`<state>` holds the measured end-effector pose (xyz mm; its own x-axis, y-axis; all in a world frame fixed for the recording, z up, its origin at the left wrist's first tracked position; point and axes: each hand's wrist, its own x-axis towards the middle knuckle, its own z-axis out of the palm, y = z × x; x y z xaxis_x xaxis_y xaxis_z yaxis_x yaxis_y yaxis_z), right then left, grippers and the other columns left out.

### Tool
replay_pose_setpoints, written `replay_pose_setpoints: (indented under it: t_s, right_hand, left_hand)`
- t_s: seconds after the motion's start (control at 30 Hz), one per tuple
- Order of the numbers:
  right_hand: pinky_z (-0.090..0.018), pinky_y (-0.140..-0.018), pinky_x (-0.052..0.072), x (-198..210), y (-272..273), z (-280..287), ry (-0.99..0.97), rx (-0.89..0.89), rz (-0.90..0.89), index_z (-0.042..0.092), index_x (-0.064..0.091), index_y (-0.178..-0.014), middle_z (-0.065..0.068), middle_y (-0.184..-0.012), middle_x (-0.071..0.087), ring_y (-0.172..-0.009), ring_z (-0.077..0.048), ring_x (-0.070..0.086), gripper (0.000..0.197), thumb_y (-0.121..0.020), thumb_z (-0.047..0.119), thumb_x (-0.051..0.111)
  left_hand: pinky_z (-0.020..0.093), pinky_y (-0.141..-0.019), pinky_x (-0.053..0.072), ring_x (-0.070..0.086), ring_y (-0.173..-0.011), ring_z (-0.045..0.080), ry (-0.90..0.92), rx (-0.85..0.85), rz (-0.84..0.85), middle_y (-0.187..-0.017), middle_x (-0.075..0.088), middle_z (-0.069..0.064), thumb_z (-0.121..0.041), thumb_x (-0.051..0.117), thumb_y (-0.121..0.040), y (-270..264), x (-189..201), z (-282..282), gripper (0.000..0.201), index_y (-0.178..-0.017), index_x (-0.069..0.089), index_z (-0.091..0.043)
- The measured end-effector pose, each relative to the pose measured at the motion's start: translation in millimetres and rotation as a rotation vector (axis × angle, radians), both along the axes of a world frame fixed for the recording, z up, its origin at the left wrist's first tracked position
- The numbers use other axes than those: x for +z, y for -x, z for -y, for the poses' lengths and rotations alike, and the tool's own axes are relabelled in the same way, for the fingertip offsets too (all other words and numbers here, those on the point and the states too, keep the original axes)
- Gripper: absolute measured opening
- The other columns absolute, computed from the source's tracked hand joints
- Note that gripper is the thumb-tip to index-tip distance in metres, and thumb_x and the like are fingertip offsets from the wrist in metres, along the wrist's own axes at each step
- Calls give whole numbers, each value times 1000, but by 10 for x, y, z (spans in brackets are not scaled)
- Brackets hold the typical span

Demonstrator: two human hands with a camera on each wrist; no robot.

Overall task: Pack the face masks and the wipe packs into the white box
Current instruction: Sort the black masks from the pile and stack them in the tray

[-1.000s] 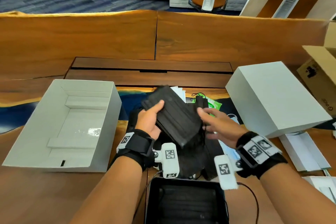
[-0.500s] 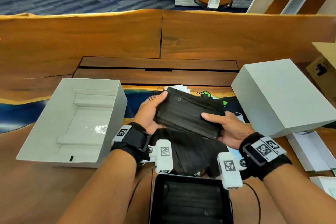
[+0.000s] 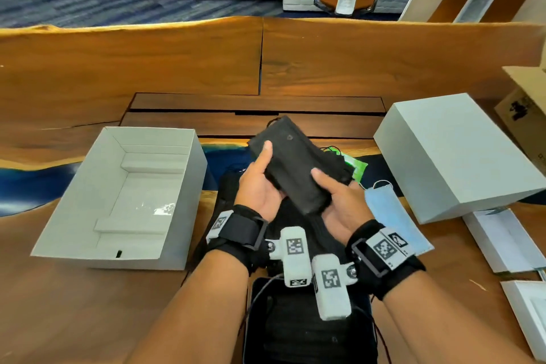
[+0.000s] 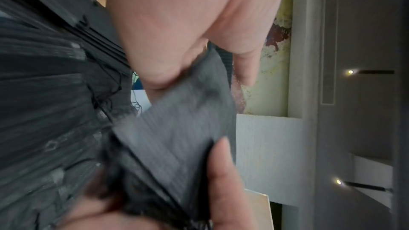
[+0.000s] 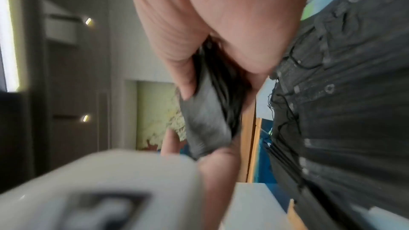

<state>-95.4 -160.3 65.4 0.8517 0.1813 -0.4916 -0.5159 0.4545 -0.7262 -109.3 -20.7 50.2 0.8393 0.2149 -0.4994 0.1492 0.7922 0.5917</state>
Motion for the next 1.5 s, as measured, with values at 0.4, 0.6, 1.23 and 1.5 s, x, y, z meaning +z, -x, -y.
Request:
replay_pose_setpoints:
  t_s: [0.4,0.6,1.23,1.5]
  right_hand:
    - [-32,-76,59,117,53,11,375,443,221,11,57,-119,-10,-110,71,-96,-21,71,38,-87,26,70]
    - [-39,-82,58,11,158,-68,311,390,152,11,57,-122,-14,-111,70,-101,-25,69,34,-90,17,66]
    - [-44,-84,57,123,278,203,131,359,24,-1,59,-120,-21,-112,67,-95,-30,68,32,-88,-5,59]
    - [-49,-79,56,79,273,124,288,148,55,22,32,-127,-17,-119,57,-101,-30,62,62,-84,-14,59]
  left_hand:
    - [50,-87,57,70,-101,34,-212,-211,-72,-112,71,20,-25,71,-88,124,155,72,35,-118,67,-7]
    - [43,-82,59,71,-99,32,-214,-203,-128,-112,71,20,-20,68,-90,180,138,146,33,-119,66,-4]
    - [48,-86,57,68,-104,33,-296,-409,-129,-116,69,20,-20,61,-95,444,199,43,37,-128,58,-3]
    - [50,-87,57,67,-104,34,-426,-376,-142,-117,67,19,-10,60,-95,452,84,126,35,-129,54,-5]
